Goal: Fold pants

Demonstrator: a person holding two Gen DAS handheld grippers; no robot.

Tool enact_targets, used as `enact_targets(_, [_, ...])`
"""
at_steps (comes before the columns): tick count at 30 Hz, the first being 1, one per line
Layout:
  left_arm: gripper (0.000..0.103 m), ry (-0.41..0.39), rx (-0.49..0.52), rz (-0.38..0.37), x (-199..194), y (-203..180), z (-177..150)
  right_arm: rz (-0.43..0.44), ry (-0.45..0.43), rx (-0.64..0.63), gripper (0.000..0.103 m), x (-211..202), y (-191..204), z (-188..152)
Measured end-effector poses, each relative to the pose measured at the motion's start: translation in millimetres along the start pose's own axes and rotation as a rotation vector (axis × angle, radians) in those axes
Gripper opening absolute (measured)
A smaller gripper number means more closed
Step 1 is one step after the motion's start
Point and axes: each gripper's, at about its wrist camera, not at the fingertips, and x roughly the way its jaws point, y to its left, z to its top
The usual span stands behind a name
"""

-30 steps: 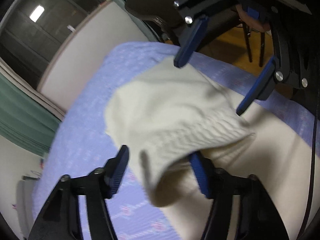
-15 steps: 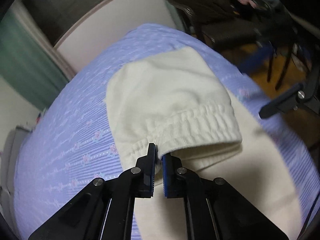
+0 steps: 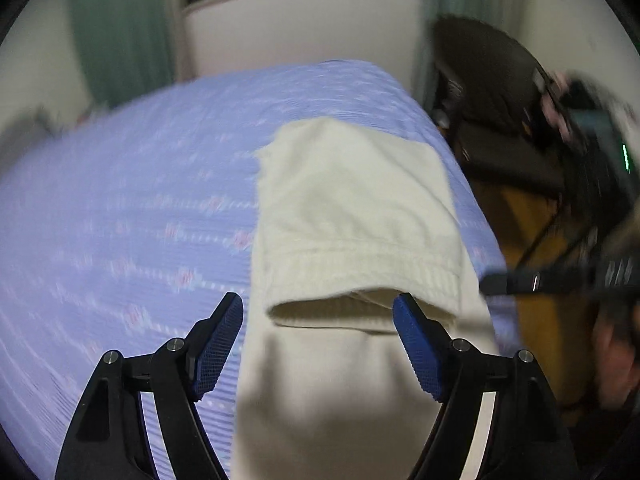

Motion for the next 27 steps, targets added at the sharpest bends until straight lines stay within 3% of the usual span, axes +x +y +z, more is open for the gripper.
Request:
enact_targets(2, [0.078, -0.012, -0.142, -0.043, 4, 22, 5, 0.002, 0.0, 0.063, 0.052, 10, -2, 0])
enact_targets(5, [0.076, -0.019, -0.287, -0.118, 14, 43, 12, 0.021, -0.019, 0.158, 0.051, 20, -5, 4])
enact_targets(7, [0.076, 0.012, -0.329, -0.155, 28, 50, 14, 0.035, -0.025, 0.2, 0.051, 26, -8, 6])
enact_targets(13, [0.064, 0.129, -0.33, -0.211, 70, 41, 12, -0.028, -0.032, 0.264, 0.051, 47, -14, 12])
enact_targets(18, [0.059, 0.125, -0.336, -0.199, 77, 36, 9, -0.009, -0.012, 0.322, 0.051, 66, -24, 11])
enact_targets(20, [0.049, 0.108, -0.33, -0.199, 71, 36, 7, 0.018, -0.006, 0.349, 0.037, 70, -30, 13])
enact_targets(23, [0.033, 0.091, -0.308, -0.186, 60, 33, 4, 0.022, -0.003, 0.294, 0.026, 64, -25, 12])
enact_targets(27, [0.024, 0.078, -0.305, -0.175, 34, 33, -1, 0.059, -0.001, 0.197, 0.01, 45, 0, 12])
